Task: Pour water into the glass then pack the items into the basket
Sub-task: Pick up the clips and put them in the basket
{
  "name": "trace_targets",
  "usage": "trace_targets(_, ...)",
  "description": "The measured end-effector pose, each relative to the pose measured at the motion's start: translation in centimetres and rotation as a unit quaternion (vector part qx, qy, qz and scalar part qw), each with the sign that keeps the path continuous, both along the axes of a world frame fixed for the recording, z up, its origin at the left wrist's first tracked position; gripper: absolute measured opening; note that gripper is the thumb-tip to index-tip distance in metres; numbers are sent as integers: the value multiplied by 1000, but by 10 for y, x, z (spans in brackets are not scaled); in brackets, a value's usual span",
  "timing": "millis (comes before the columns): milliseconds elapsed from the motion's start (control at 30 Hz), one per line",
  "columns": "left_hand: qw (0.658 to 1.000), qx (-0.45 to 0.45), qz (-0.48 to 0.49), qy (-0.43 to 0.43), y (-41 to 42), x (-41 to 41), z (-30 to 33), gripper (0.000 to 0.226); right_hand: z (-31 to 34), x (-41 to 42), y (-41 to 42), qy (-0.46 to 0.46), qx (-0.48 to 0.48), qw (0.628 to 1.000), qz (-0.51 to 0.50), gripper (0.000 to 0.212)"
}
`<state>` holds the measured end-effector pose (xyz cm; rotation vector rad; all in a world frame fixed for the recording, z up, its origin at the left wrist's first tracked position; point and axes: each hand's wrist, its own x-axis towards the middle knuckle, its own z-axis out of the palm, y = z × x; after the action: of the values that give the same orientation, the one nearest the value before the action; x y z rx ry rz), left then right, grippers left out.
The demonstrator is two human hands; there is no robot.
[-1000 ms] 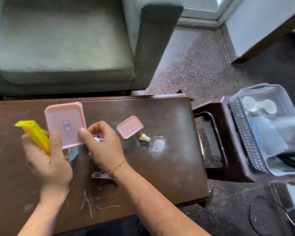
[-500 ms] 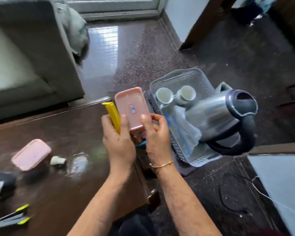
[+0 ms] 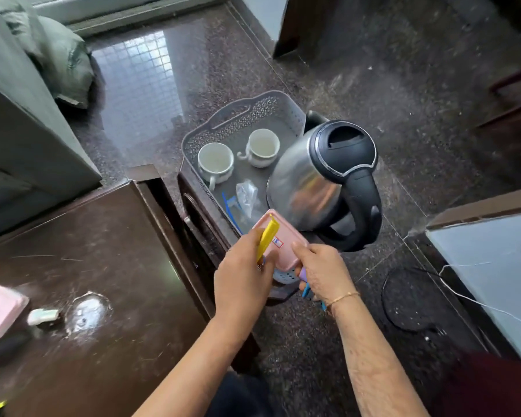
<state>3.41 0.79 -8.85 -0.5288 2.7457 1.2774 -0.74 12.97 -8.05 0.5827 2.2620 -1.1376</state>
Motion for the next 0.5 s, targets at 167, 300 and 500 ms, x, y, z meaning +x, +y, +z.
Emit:
trace_targets(167,986,-87,-131,-59,1,-13,-9,55,1,-3,-4,-50,154,982,100,48)
trace_targets(300,970,-155,-172,-72,8,-26,-15,34,10,-1,-5,71,143,987,31,29)
trace_targets(500,950,-193,-196,-149,13,-52,-15,27,4,-9,-6,221,111,968,-39,10)
